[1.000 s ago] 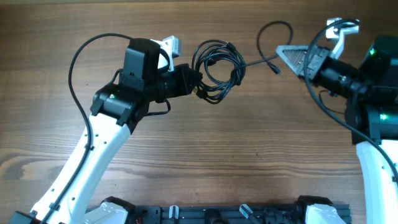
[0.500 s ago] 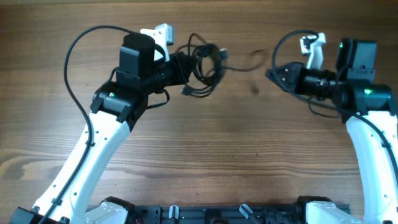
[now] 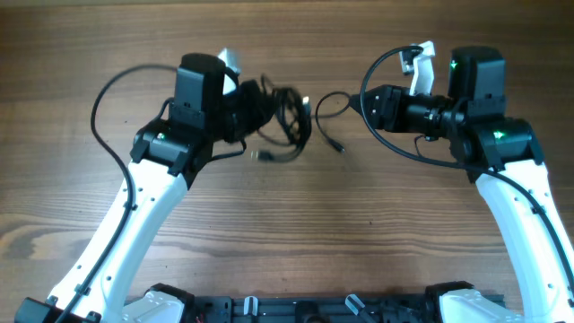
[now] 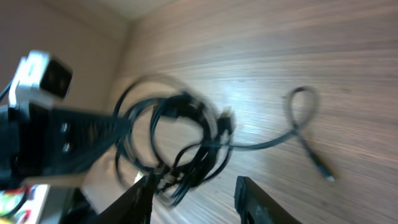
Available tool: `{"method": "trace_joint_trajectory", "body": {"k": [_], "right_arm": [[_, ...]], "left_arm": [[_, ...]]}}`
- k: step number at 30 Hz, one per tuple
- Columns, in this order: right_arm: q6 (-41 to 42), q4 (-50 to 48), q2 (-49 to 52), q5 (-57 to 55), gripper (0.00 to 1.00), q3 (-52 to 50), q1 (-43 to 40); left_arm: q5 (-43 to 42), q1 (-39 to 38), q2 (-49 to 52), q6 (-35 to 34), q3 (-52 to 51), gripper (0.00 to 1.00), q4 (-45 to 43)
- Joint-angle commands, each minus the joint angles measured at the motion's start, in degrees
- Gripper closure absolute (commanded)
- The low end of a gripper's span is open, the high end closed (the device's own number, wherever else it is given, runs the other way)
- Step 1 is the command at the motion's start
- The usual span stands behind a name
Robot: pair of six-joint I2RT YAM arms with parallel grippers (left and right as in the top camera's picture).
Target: Untangle cables
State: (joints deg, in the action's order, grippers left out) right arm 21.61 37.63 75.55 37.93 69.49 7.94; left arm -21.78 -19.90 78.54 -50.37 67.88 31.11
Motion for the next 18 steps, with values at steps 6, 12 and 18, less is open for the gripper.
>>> {"method": "trace_joint_trajectory", "body": {"k": [6,12,18], "right_arm": [[0.87,3.17,0.13,-10.56,0.53,0.98,-0.13],[0.96,3.19,0.11,-10.54,0.53,0.98,-0.13],[0.87,3.17,0.11,-11.19,0.51,0.98,-0.13]], "left_arm": [[20.63,-4.0,1.7,-11.3,-6.54,0.96,12.83],[29.81,-4.11,7.54,0.02,-9.22,0.81,10.01],[29.81,-4.09,9.05,18.1,-8.52,0.02,9.92]]}}
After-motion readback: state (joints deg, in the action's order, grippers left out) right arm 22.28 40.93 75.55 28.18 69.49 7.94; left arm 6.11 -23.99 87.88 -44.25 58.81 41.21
